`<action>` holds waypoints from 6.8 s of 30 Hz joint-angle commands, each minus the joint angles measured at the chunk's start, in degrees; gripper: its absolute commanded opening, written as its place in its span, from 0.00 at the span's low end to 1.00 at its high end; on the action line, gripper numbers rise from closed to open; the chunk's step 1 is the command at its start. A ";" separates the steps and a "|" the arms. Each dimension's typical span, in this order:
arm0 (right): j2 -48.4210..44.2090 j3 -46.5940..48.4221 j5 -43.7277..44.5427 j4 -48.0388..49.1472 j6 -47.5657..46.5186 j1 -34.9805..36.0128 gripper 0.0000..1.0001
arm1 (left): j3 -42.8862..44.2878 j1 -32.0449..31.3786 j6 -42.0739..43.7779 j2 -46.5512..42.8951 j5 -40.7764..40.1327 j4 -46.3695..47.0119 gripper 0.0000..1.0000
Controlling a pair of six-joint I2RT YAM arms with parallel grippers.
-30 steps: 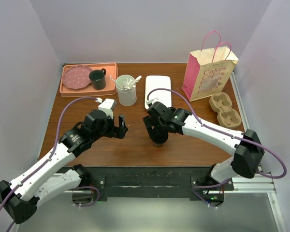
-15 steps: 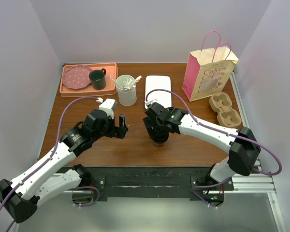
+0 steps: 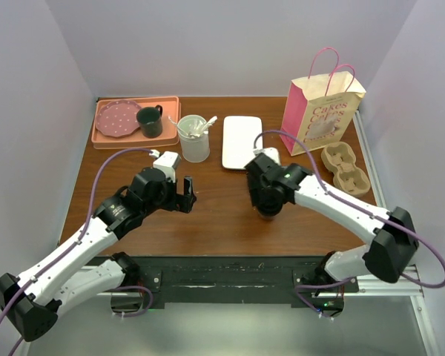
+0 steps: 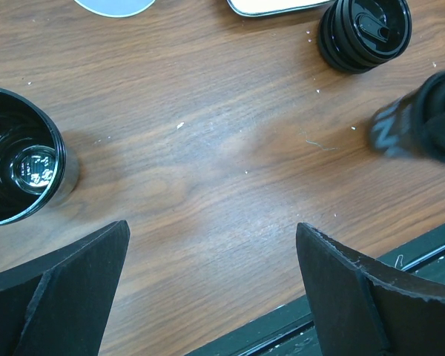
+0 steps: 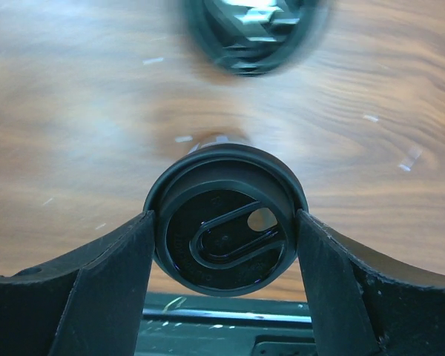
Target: Pack the takeout coffee
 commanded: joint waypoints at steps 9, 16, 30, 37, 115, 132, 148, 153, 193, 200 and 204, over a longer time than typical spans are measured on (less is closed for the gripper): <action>-10.42 -7.59 2.10 -0.15 -1.40 -24.93 0.72 | 1.33 0.11 2.38 0.97 1.73 3.07 1.00; -10.94 -10.41 -0.10 1.26 -2.37 -33.54 0.76 | 2.99 0.20 2.82 1.59 1.38 2.02 1.00; -11.38 -6.55 -1.69 0.13 -2.99 -36.63 0.95 | 4.49 0.20 1.07 1.85 0.41 1.31 1.00; -11.74 4.25 -1.51 -4.27 -4.30 -36.54 0.96 | 6.42 0.20 1.07 3.08 0.58 1.67 1.00; -28.50 27.75 -49.22 -2.61 -18.72 -34.08 0.00 | 23.21 0.20 -8.16 -1.31 -3.81 -21.18 0.97; -42.57 6.32 -57.16 5.56 -5.20 -34.00 0.00 | 21.98 0.20 -17.21 0.96 -12.42 -23.65 1.00; -46.72 -8.12 -54.42 15.06 -1.06 -34.00 0.00 | 21.27 0.20 -13.70 6.25 -16.99 -21.36 1.00; -45.40 -9.97 -59.33 19.54 1.05 -33.82 0.08 | 23.21 0.20 -16.24 8.09 -17.17 -23.38 1.00; -48.03 -12.96 -64.00 17.26 -0.18 -32.94 0.44 | 56.07 -11.93 0.79 36.55 14.57 -7.21 0.91; -46.98 -11.03 -63.13 16.30 -1.49 -32.94 0.44 | 57.67 -12.98 4.49 40.96 18.42 -7.13 0.87; -46.28 -10.23 -62.60 15.59 -2.37 -32.94 0.44 | 57.57 -13.33 5.63 41.23 20.27 -5.54 0.87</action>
